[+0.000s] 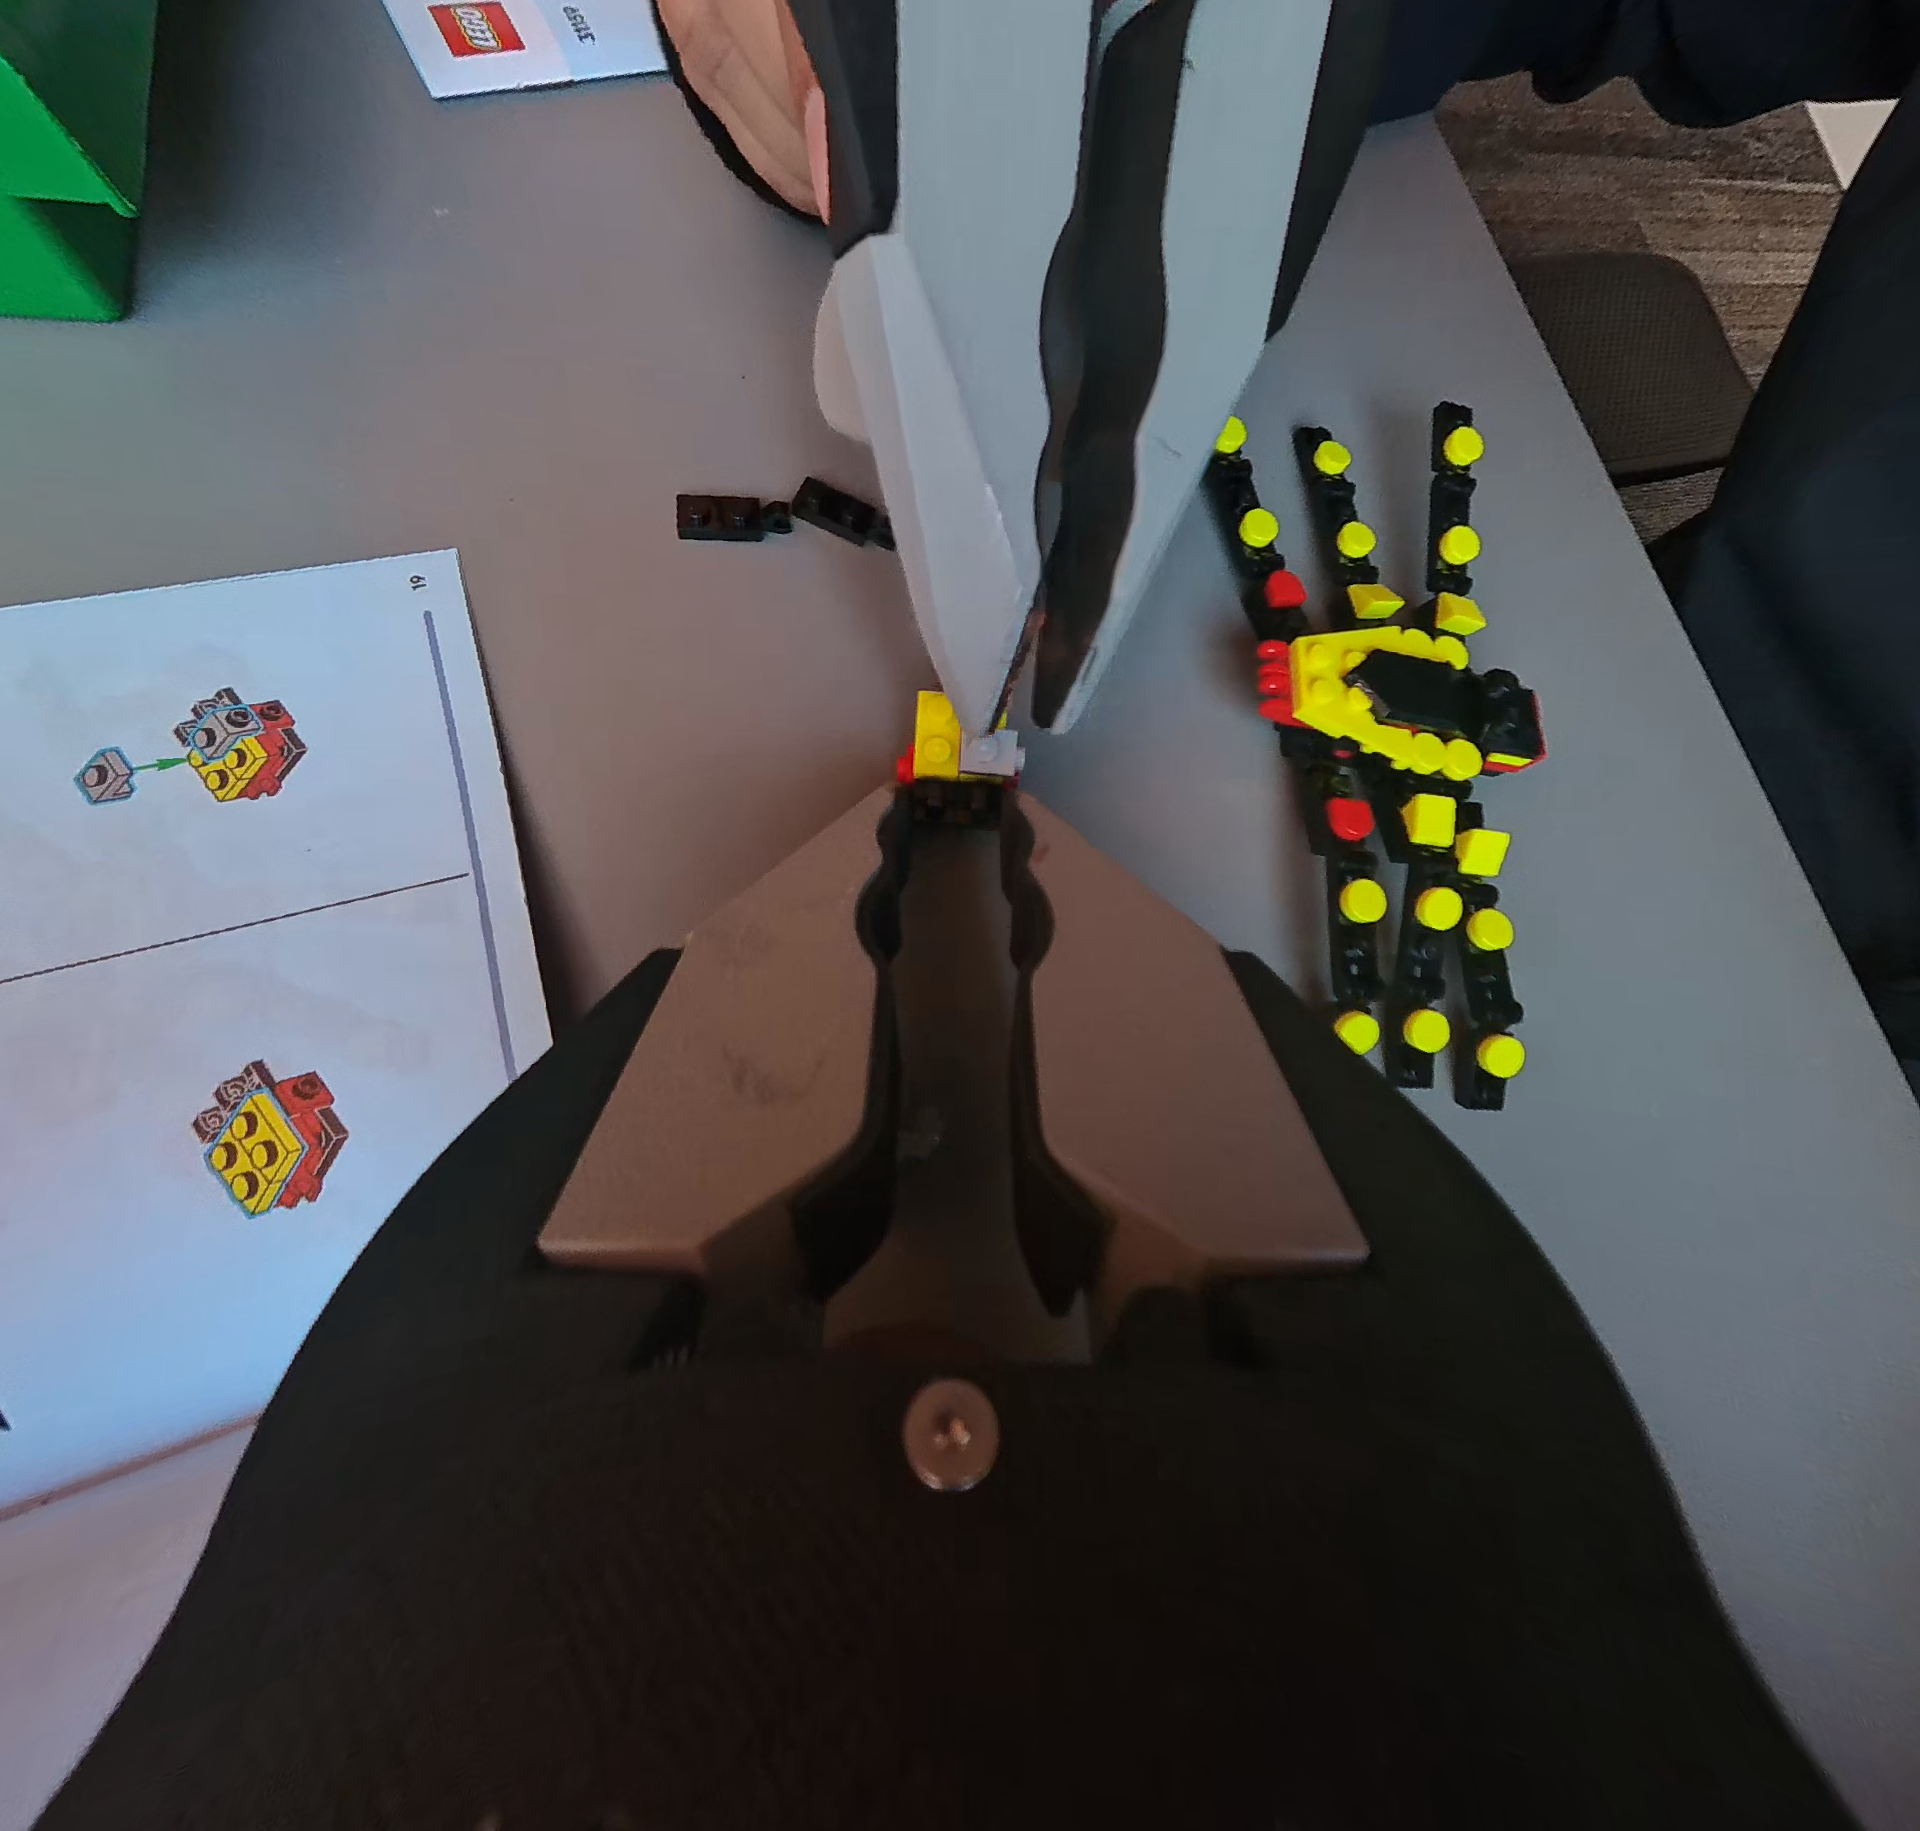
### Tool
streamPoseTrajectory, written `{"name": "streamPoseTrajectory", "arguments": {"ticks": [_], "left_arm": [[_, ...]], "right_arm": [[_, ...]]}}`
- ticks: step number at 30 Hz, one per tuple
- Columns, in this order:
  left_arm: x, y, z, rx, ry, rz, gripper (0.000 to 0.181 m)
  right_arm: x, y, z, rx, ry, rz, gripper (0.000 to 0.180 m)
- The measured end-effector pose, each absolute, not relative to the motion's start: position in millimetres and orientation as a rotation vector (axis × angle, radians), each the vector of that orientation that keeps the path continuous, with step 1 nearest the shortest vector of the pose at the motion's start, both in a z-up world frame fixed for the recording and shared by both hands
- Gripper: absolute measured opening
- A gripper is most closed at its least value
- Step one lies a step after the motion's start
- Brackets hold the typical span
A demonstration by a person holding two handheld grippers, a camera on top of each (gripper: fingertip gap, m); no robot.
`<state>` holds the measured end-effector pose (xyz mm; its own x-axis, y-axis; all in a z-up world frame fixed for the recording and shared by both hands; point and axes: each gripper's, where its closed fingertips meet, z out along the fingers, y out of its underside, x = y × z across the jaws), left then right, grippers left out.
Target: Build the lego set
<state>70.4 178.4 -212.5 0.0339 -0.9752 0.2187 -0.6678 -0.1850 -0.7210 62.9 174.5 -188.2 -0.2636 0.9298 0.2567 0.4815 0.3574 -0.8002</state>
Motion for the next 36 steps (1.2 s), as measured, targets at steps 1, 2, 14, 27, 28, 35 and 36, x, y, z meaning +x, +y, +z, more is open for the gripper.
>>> {"name": "streamPoseTrajectory", "arguments": {"ticks": [1, 2, 14, 27, 28, 35, 36], "left_arm": [[70.4, 178.4, -212.6, -1.895, 1.66, -0.972, 0.013], [70.4, 178.5, -212.6, -1.895, 1.66, -0.972, 0.013], [70.4, 178.5, -212.7, -1.898, 1.658, -0.972, 0.013], [70.3, 178.8, -212.7, -1.899, 1.651, -0.966, 0.015], [70.2, 178.6, -212.6, -1.9, 1.65, -0.969, 0.015], [66.0, 182.8, -210.8, -1.919, 1.62, -0.954, 0.026], [65.6, 183.4, -209.2, -1.911, 1.62, -0.942, 0.026]], "right_arm": [[62.6, 174.9, -188.7, -1.26, -1.881, 0.789, 0.006], [62.4, 174.6, -190.0, -1.287, -1.881, 0.804, 0.006], [62.2, 175.5, -195.6, -1.343, -1.885, 0.799, 0.005], [65.6, 176.3, -197.5, -1.354, -1.891, 0.809, 0.005], [65.7, 176.4, -197.5, -1.353, -1.891, 0.81, 0.005], [66.4, 176.4, -197.7, -1.351, -1.892, 0.808, 0.005], [66.6, 176.5, -197.8, -1.351, -1.892, 0.807, 0.005]]}}
